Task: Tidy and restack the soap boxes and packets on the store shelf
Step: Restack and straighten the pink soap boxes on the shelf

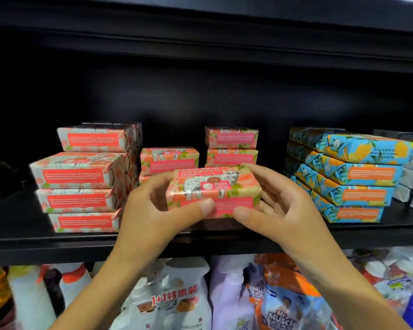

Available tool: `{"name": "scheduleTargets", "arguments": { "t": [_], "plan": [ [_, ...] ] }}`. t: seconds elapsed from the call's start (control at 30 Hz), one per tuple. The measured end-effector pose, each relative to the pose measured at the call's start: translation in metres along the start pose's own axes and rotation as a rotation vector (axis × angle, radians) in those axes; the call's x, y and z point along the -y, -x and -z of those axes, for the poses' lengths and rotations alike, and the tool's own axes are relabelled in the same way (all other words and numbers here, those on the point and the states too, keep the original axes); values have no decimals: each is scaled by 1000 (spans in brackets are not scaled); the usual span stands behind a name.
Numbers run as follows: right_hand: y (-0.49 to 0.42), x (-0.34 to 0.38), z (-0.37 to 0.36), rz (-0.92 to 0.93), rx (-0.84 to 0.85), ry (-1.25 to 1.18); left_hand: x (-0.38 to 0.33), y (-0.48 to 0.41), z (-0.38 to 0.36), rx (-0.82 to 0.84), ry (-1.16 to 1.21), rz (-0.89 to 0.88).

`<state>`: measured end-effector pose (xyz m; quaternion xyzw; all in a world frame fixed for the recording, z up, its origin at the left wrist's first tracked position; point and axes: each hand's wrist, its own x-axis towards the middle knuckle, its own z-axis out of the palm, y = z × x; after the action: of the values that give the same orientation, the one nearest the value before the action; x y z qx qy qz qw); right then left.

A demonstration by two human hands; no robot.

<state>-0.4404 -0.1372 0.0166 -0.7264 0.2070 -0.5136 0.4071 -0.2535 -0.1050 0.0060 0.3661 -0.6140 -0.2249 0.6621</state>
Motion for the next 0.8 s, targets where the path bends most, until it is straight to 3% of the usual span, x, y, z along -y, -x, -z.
{"name": "scheduleTargets", "arguments": {
  "t": [0.13, 0.33, 0.47, 0.7, 0.8],
  "plan": [
    [-9, -2, -2, -16, -87, 77, 0, -5, 1, 29, -5, 99],
    [-17, -8, -6, -262, -145, 10, 3, -6, 6, 24, -14, 216],
    [-22, -8, -9, -328, -157, 18, -2, -12, 6, 27, -68, 254],
    [-23, -17, -7, -123, 3, -103, -8, -15, 26, 160, -171, 258],
    [-21, -20, -8, -57, 51, -175, -12, -9, 30, 82, -298, 159]
  ]
}}
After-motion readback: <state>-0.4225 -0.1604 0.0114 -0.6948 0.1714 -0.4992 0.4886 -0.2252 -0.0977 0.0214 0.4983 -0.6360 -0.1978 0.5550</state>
